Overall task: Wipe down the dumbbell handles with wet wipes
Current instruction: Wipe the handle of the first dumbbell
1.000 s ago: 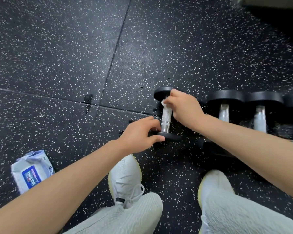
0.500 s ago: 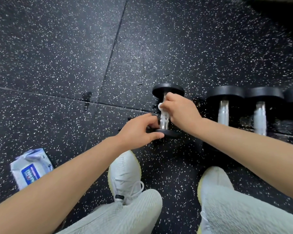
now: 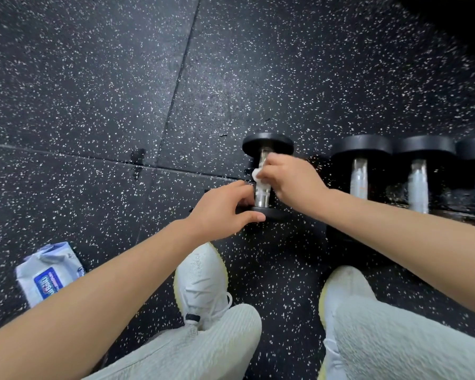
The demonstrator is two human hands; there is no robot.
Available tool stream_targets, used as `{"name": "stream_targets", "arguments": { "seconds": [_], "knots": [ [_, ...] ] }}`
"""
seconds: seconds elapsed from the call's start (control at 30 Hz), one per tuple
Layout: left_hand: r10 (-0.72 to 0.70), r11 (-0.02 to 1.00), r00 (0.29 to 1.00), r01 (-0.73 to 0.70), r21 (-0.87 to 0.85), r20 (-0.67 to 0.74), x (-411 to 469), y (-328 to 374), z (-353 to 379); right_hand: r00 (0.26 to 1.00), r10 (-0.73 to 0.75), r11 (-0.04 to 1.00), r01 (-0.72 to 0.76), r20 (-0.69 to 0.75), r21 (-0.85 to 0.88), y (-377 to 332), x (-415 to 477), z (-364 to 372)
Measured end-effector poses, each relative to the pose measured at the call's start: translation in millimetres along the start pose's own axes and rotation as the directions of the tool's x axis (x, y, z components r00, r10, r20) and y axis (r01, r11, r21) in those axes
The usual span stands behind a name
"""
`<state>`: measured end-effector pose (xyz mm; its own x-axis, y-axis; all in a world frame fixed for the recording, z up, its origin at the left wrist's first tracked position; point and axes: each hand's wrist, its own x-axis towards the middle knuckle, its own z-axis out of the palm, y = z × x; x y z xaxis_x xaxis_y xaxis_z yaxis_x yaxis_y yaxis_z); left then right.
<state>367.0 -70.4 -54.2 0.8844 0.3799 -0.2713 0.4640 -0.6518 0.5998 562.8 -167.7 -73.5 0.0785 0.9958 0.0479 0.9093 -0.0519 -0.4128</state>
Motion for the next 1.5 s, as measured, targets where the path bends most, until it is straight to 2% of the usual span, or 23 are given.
{"name": "stream_targets", "arguments": {
  "seconds": [0.1, 0.17, 0.23, 0.3, 0.37, 0.4, 0.53, 0.6, 0.67, 0.73, 0.83, 1.03, 1.1, 1.23, 1.4, 1.5],
  "knots": [
    [0.026, 1.000, 1.000, -0.026, 0.001, 0.012, -1, -1, -2, 0.975, -0.185, 0.982, 0.177, 0.121, 0.071, -8, -22, -1],
    [0.027, 1.000, 0.999, -0.027, 0.000, 0.024, -1, 0, -1, 0.962, -0.230, 0.973, 0.225, 0.150, 0.052, -3, -20, -5],
    [0.028, 1.000, 0.999, -0.028, 0.001, 0.028, -2, 0, -1, 0.977, -0.178, 0.983, 0.181, 0.119, -0.017, 5, -4, -7],
    [0.029, 1.000, 0.999, -0.029, -0.006, 0.031, -2, -1, -2, 0.997, -0.063, 0.995, 0.066, 0.035, -0.079, 12, 15, -7],
    [0.012, 0.999, 0.999, -0.011, -0.031, 0.034, -2, -3, -4, 0.999, 0.042, 0.996, -0.044, -0.022, -0.078, 11, 22, -4],
    [0.003, 0.999, 0.999, -0.002, -0.045, 0.034, -3, -4, -4, 0.999, 0.050, 0.997, -0.051, -0.022, -0.065, 7, 19, -1],
    [0.001, 0.997, 1.000, -0.001, -0.082, 0.006, -7, -7, -1, 0.976, -0.175, 0.984, 0.169, 0.128, 0.059, -8, -15, 3],
    [-0.007, 0.996, 1.000, 0.007, -0.091, -0.005, -6, -5, 0, 0.960, -0.228, 0.974, 0.223, 0.165, 0.049, -3, -18, 1],
    [-0.016, 0.998, 1.000, 0.015, -0.063, -0.012, -4, -2, 0, 0.976, -0.190, 0.981, 0.193, 0.104, -0.026, 6, -5, 0],
    [-0.017, 0.999, 1.000, 0.017, -0.029, -0.014, -2, -1, 1, 0.996, -0.091, 0.993, 0.088, -0.026, -0.080, 12, 11, -3],
    [-0.011, 1.000, 1.000, 0.011, -0.001, -0.021, -1, -2, 1, 0.991, 0.019, 0.998, -0.028, -0.135, -0.060, 8, 19, 1],
    [-0.012, 1.000, 1.000, 0.012, -0.010, -0.013, -1, -4, -2, 0.987, -0.160, 0.985, 0.160, 0.015, -0.059, -10, -9, 1],
    [-0.007, 1.000, 1.000, 0.007, -0.010, -0.011, 0, -4, -2, 0.993, -0.112, 0.988, 0.108, -0.028, -0.114, -1, 6, 2],
    [-0.010, 1.000, 1.000, 0.010, -0.007, -0.007, 1, -6, -1, 0.991, 0.078, 0.982, -0.095, -0.107, -0.164, 2, 29, 7],
    [-0.024, 1.000, 1.000, 0.024, -0.016, -0.017, -2, -13, -1, 0.998, -0.064, 0.992, 0.065, 0.012, -0.112, -20, -8, 12],
    [-0.026, 1.000, 1.000, 0.026, -0.013, -0.018, -3, -14, -1, 0.998, -0.057, 0.991, 0.054, -0.018, -0.121, -9, 1, 9]
  ]
}}
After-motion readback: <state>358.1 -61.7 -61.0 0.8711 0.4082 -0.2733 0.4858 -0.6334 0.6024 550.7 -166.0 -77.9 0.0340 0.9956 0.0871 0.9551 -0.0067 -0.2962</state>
